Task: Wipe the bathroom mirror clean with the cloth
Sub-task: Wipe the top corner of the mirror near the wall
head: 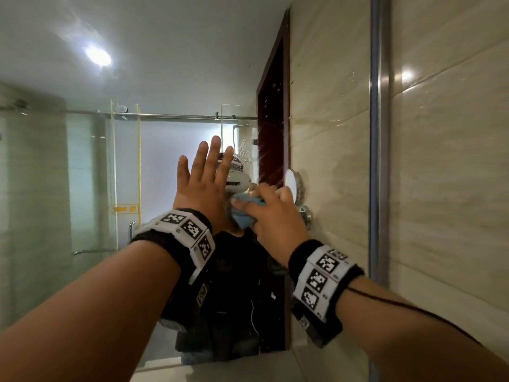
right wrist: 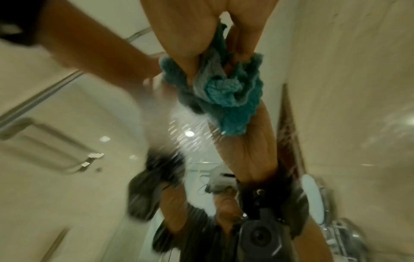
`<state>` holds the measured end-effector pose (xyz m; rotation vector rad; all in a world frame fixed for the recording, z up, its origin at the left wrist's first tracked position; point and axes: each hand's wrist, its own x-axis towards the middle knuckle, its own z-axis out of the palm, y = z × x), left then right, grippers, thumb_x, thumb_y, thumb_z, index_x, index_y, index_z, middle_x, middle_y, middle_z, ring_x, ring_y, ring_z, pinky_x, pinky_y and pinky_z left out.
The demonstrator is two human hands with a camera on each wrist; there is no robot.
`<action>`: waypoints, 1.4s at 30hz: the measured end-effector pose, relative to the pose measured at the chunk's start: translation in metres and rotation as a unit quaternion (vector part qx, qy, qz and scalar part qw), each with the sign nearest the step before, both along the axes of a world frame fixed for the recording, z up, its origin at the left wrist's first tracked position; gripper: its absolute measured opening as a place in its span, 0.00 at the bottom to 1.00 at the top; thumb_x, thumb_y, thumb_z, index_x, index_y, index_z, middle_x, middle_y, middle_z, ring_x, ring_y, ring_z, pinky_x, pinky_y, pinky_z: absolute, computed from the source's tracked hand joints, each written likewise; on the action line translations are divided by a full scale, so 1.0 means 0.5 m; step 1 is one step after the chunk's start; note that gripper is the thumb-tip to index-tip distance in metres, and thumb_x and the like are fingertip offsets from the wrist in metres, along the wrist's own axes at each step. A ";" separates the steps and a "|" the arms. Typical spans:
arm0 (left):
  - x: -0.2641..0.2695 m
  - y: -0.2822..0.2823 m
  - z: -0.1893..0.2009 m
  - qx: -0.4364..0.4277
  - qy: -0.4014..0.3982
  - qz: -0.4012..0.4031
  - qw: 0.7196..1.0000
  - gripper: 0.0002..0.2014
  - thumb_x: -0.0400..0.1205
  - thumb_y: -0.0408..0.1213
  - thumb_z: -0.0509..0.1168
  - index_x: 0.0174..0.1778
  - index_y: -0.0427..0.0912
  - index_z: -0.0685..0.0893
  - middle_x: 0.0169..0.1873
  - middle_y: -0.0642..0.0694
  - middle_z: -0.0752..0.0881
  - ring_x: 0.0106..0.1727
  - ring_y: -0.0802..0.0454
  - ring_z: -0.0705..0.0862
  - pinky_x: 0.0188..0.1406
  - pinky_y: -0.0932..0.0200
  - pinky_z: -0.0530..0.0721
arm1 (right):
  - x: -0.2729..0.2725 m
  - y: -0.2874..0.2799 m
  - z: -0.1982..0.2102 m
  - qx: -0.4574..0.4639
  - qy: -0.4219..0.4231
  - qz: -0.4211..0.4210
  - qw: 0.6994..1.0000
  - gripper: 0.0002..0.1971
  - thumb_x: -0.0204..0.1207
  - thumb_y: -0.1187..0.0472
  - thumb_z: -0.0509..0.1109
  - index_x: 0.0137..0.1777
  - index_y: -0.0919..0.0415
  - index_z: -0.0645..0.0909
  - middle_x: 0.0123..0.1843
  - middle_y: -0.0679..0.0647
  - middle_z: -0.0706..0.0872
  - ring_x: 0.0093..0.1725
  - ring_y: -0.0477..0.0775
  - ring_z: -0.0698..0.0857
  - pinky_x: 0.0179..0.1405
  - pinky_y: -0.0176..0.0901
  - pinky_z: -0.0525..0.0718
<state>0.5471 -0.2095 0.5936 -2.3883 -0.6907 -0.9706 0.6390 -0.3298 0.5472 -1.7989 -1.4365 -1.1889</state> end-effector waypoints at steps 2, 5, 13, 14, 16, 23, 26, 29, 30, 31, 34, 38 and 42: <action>-0.003 -0.003 0.002 -0.011 0.007 -0.001 1.000 0.75 0.55 0.79 0.66 0.67 0.45 0.12 0.72 0.41 0.17 0.76 0.42 0.21 0.77 0.35 0.33 | 0.033 -0.028 0.050 0.070 0.078 -0.037 0.994 0.26 0.77 0.68 0.66 0.69 0.40 0.76 0.62 0.50 0.72 0.56 0.51 0.64 0.57 0.39 0.70; -0.004 -0.002 0.004 -0.022 0.009 -0.012 1.000 0.76 0.53 0.78 0.68 0.67 0.46 0.12 0.74 0.42 0.18 0.75 0.43 0.20 0.77 0.36 0.33 | 0.060 -0.068 0.088 0.237 0.189 -0.070 0.951 0.25 0.77 0.68 0.63 0.71 0.44 0.75 0.62 0.53 0.71 0.56 0.52 0.67 0.62 0.37 0.71; -0.003 -0.003 0.005 -0.025 0.012 -0.009 1.000 0.76 0.53 0.79 0.66 0.67 0.46 0.12 0.73 0.42 0.17 0.76 0.42 0.20 0.75 0.36 0.30 | 0.079 -0.082 0.009 0.153 0.133 0.008 0.979 0.19 0.76 0.66 0.69 0.61 0.41 0.81 0.57 0.49 0.72 0.55 0.52 0.71 0.55 0.37 0.75; -0.004 -0.005 0.004 -0.025 0.011 -0.008 1.000 0.76 0.52 0.79 0.66 0.67 0.46 0.12 0.73 0.42 0.18 0.76 0.43 0.21 0.75 0.36 0.30 | 0.108 -0.097 0.041 0.250 0.218 0.017 0.943 0.16 0.77 0.64 0.69 0.59 0.42 0.81 0.58 0.51 0.72 0.56 0.55 0.76 0.56 0.39 0.78; -0.006 -0.007 0.006 -0.024 0.007 -0.009 1.000 0.76 0.51 0.80 0.66 0.67 0.47 0.12 0.74 0.43 0.19 0.76 0.43 0.21 0.76 0.37 0.31 | 0.123 -0.120 0.080 0.365 0.301 -0.015 0.881 0.16 0.79 0.63 0.66 0.64 0.47 0.80 0.59 0.54 0.70 0.54 0.52 0.77 0.61 0.32 0.76; -0.005 -0.015 0.006 -0.026 -0.001 -0.002 1.000 0.77 0.50 0.80 0.66 0.64 0.47 0.10 0.74 0.42 0.19 0.77 0.42 0.23 0.77 0.37 0.32 | 0.020 -0.065 -0.040 0.088 0.086 -0.046 0.991 0.24 0.76 0.48 0.68 0.72 0.45 0.74 0.65 0.52 0.67 0.64 0.49 0.63 0.69 0.41 0.69; -0.007 -0.017 0.006 -0.034 0.007 -0.007 0.999 0.77 0.51 0.79 0.67 0.63 0.47 0.09 0.73 0.43 0.17 0.76 0.43 0.21 0.76 0.38 0.30 | 0.070 -0.099 0.005 0.174 0.094 0.024 0.980 0.16 0.78 0.59 0.69 0.64 0.60 0.76 0.56 0.52 0.71 0.49 0.27 0.74 0.49 0.22 0.77; -0.008 -0.016 0.007 -0.038 0.008 -0.006 0.999 0.77 0.50 0.79 0.67 0.65 0.47 0.11 0.72 0.44 0.16 0.76 0.43 0.21 0.76 0.37 0.31 | 0.121 -0.137 0.059 0.421 0.256 0.050 0.869 0.12 0.77 0.64 0.69 0.57 0.58 0.72 0.54 0.54 0.75 0.49 0.43 0.83 0.48 0.29 0.82; -0.008 -0.017 0.007 -0.041 0.011 -0.006 0.999 0.77 0.50 0.79 0.67 0.66 0.47 0.11 0.71 0.44 0.15 0.76 0.43 0.21 0.76 0.37 0.30 | 0.133 -0.135 0.052 0.425 0.283 0.024 0.860 0.13 0.77 0.63 0.69 0.59 0.58 0.74 0.58 0.54 0.75 0.53 0.48 0.81 0.50 0.26 0.80; -0.008 -0.018 0.007 -0.043 0.013 -0.007 0.999 0.77 0.51 0.79 0.67 0.65 0.47 0.11 0.70 0.44 0.15 0.76 0.43 0.21 0.75 0.37 0.30 | 0.123 -0.126 0.035 0.403 0.296 0.026 0.866 0.15 0.76 0.62 0.69 0.62 0.56 0.75 0.61 0.56 0.74 0.56 0.50 0.80 0.49 0.26 0.79; -0.010 -0.022 0.009 -0.042 0.011 -0.007 0.999 0.77 0.50 0.79 0.68 0.66 0.47 0.12 0.73 0.43 0.17 0.77 0.43 0.22 0.75 0.37 0.30 | 0.069 -0.069 -0.048 0.162 0.140 -0.019 0.977 0.21 0.76 0.64 0.69 0.66 0.45 0.79 0.67 0.51 0.67 0.62 0.56 0.71 0.63 0.42 0.76; -0.009 -0.021 0.008 -0.046 0.015 -0.007 0.999 0.77 0.52 0.77 0.69 0.69 0.46 0.13 0.71 0.43 0.15 0.76 0.43 0.20 0.75 0.37 0.30 | 0.116 -0.096 0.004 0.198 0.156 -0.060 0.966 0.22 0.78 0.68 0.63 0.68 0.45 0.79 0.70 0.49 0.69 0.65 0.58 0.69 0.70 0.43 0.70; -0.009 -0.020 0.006 -0.047 0.014 -0.011 0.999 0.76 0.52 0.78 0.68 0.68 0.46 0.13 0.70 0.43 0.15 0.76 0.43 0.20 0.73 0.38 0.28 | 0.139 -0.124 0.052 0.392 0.311 -0.083 0.862 0.21 0.78 0.71 0.60 0.66 0.51 0.81 0.68 0.56 0.71 0.64 0.62 0.75 0.69 0.47 0.75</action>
